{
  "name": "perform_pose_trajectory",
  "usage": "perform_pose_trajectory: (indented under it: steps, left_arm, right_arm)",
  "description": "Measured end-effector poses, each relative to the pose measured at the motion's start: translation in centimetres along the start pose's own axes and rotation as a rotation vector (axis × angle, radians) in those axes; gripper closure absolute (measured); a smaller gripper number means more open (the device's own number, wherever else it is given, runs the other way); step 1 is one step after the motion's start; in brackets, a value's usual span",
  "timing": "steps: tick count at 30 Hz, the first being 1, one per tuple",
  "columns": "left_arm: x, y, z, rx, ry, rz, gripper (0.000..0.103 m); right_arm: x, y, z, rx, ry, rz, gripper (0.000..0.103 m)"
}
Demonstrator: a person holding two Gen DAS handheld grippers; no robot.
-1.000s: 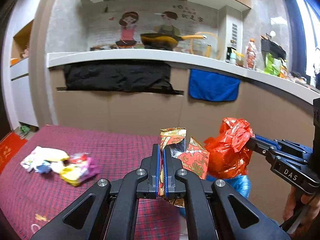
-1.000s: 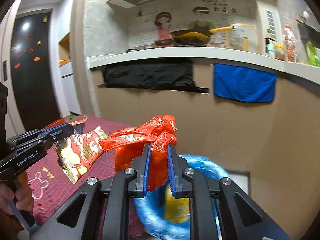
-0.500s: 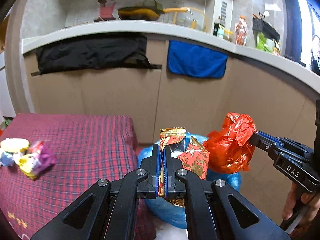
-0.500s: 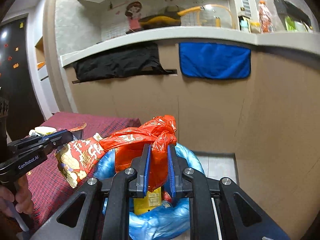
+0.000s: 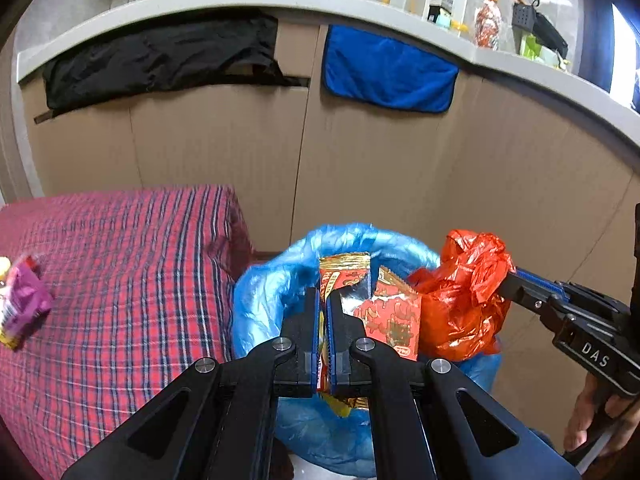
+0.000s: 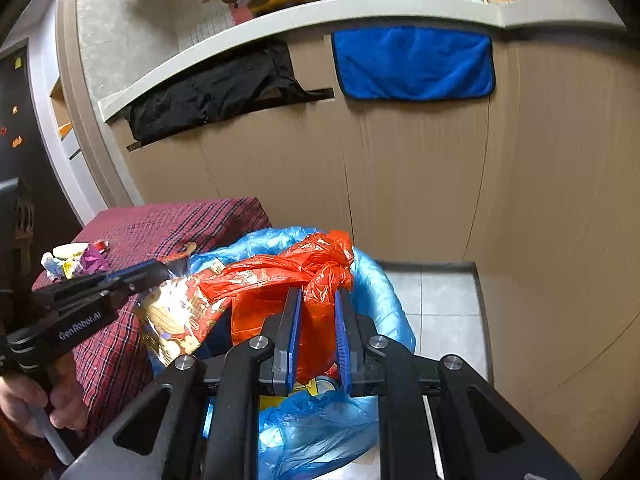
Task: Collect trash
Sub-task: 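Open both grippers over the blue bin to drop the bag and wrapper, then move the right gripper to the yellow-pink chip bag and grasp it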
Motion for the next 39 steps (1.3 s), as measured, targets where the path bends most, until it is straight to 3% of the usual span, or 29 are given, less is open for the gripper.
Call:
perform_pose_trajectory:
  steps: [5,7,9,15,18,22,24,27,30,35,37,39]
  left_arm:
    - [-1.5,-0.5,0.4,0.036,-0.026,0.037,0.097]
    - [-1.8,-0.6,0.6,0.061,-0.043,0.05,0.088]
    - [-1.6,-0.4,1.1,0.082,-0.052,0.043,0.065]
    - [0.5,0.7,3.0,0.149,-0.069,0.001,0.048]
    - [1.2,0.6,3.5,0.15,-0.097,0.019,0.047]
    - [0.4,-0.9,2.8,0.021,-0.068,0.119,0.047]
    - [0.1,-1.4,2.5,-0.012,-0.054,0.126,0.047]
    - [0.0,-2.0,1.9,-0.032,-0.102,0.167,0.047]
    - [0.4,-1.9,2.2,-0.013,-0.111,0.178,0.047]
    - [1.4,1.2,4.4,0.223,-0.105,0.057,0.047]
    - [0.4,1.8,4.0,0.217,-0.09,0.058,0.047]
    - [-1.2,1.2,2.8,0.139,-0.067,0.118,0.047]
  right_arm:
    - [-1.1,-0.4,-0.2,-0.011,0.005,0.016,0.085]
    - [-1.3,-0.4,-0.2,-0.024,0.017,0.019,0.083]
    - [-1.5,-0.3,-0.1,-0.033,0.025,0.022,0.083]
    - [-0.4,0.2,1.0,-0.029,0.023,0.006,0.064]
    - [0.7,1.0,2.1,-0.013,0.004,-0.017,0.064]
    - [1.7,2.2,3.5,0.013,-0.027,-0.044,0.064]
    - [2.1,2.5,3.9,0.024,-0.065,-0.059,0.064]
    - [2.7,3.0,3.7,0.003,-0.088,-0.074,0.064]
    - [2.9,3.3,3.4,-0.02,-0.082,-0.073,0.064]
    - [3.2,3.5,2.9,-0.043,-0.08,-0.076,0.064]
    - [3.5,3.5,2.7,-0.057,-0.079,-0.086,0.064]
    - [3.7,3.5,2.2,-0.079,-0.069,-0.097,0.064]
Point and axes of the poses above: each gripper's, at about its wrist camera, not at the fingertips, and x roughly against the way its jaws point, z to its left, y to its top, the point moved 6 cm from there along -x, roughly the way its jaws point, and after that the axes turned 2 degrees about y, right-handed, at the moved point
